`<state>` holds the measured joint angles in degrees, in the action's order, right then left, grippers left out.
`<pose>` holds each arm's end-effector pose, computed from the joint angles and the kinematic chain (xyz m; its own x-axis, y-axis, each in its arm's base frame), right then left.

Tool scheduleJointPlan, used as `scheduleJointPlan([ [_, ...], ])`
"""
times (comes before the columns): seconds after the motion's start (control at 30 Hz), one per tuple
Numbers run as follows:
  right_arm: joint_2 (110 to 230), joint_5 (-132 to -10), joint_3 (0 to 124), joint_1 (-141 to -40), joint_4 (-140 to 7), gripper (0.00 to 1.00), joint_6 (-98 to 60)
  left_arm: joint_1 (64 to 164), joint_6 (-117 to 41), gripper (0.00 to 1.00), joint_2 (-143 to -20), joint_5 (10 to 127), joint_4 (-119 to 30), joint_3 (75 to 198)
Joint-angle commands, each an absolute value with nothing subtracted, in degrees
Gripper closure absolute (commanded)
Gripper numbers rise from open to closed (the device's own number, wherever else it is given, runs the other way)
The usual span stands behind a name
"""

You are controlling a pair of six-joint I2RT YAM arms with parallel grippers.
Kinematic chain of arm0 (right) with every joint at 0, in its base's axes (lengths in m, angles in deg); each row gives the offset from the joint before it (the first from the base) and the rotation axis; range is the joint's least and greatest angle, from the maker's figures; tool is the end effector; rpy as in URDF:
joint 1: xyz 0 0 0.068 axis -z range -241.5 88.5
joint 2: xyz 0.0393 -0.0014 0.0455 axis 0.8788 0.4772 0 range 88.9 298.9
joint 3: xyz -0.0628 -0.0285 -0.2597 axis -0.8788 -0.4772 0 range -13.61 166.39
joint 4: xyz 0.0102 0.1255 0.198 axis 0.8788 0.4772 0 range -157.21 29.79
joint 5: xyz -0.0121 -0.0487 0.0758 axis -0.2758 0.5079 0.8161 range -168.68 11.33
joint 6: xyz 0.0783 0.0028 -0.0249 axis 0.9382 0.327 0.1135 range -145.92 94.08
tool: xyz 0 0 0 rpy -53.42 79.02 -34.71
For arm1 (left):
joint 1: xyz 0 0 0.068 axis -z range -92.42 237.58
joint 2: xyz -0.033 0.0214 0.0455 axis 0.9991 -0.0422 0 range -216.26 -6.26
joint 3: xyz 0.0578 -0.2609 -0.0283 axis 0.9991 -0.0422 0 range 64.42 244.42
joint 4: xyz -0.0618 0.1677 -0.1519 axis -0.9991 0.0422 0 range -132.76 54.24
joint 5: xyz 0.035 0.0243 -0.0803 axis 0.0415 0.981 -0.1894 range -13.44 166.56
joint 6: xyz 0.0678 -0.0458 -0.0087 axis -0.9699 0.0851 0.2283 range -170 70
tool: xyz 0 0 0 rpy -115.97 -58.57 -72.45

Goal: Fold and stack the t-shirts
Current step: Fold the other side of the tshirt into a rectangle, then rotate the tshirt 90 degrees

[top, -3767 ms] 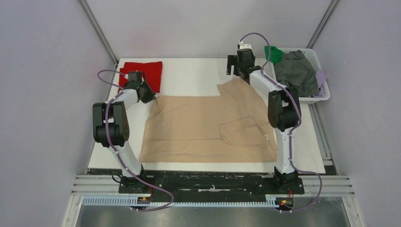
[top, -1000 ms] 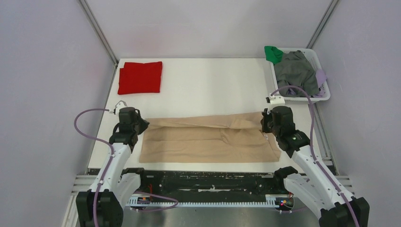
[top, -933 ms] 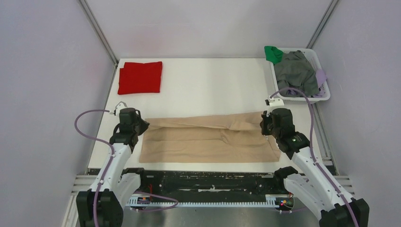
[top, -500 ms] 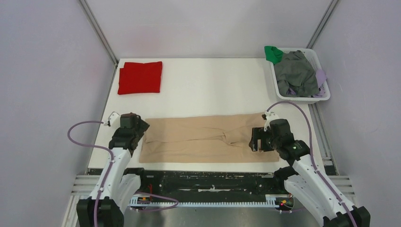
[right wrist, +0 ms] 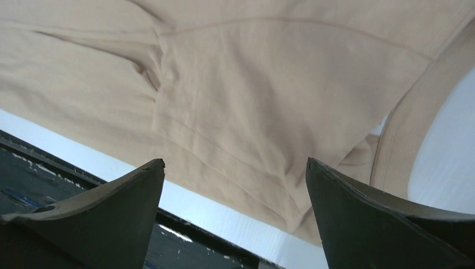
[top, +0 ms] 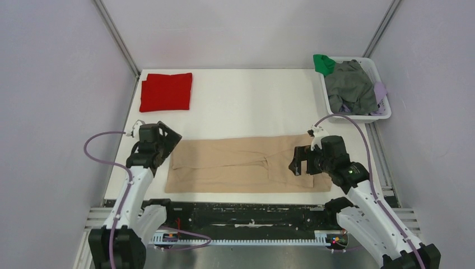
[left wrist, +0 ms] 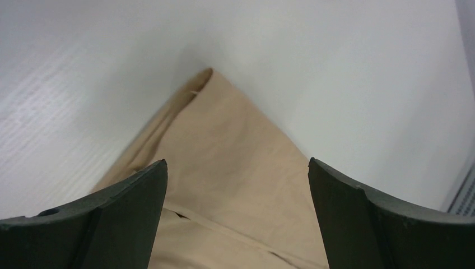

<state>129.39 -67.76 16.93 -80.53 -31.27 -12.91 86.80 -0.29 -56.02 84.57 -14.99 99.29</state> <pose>0.1337 0.0605 0.2003 -0.7614 -0.0288 -0.6476 -0.2806 0.9153 0.2891 0.1828 0.0125 0.2161 -0.3497 -0.7601 -0.5477 -0.5919 0.6324 -0.4997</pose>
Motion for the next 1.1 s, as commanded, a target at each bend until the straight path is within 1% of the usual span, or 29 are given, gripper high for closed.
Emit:
scheduleJointPlan([
  [0.0,132.1,-66.6,16.3,-80.8,-38.2,0.02,-9.8,88.8,-4.0,0.0,-63.3,69.1,-23.0,99.4],
  [0.07,134.4,-66.2,13.5,-80.8,-40.8,0.02,-7.3,89.8,-4.8,0.0,-66.4,67.0,-24.7,99.2],
  [0.2,137.7,-68.7,7.6,-80.8,-47.9,0.02,-3.2,91.1,-6.2,0.0,-71.6,69.8,-24.4,99.0],
  [0.27,140.1,-70.1,6.6,-80.9,-51.1,0.02,-2.8,91.1,-6.5,0.0,-73.3,70.7,-24.3,98.6],
  [0.5,155.9,-78.1,10.8,-79.4,-60.3,0.02,-4.0,91.6,-7.3,0.0,-77.6,72.7,-25.0,97.6],
  [0.6,166.4,-78.3,17.3,-77.0,-63.6,0.02,-4.3,93.3,-6.2,0.0,-78.1,72.1,-26.1,96.6],
  [0.7,176.1,-78.2,25.0,-75.9,-67.5,0.02,-4.2,97.1,-3.7,0.0,-77.8,73.5,-26.3,95.4],
  [0.87,192.0,-77.7,41.7,-73.6,-69.8,0.02,-4.8,106.6,2.5,0.0,-76.4,75.8,-27.3,94.0],
  [0.97,203.8,-76.5,56.4,-73.3,-67.5,0.02,-7.8,111.5,5.8,0.0,-76.7,75.7,-28.0,93.8],
  [1.07,215.4,-71.5,73.6,-73.3,-60.0,0.02,-7.2,117.3,9.3,0.0,-77.1,75.8,-29.8,93.1],
])
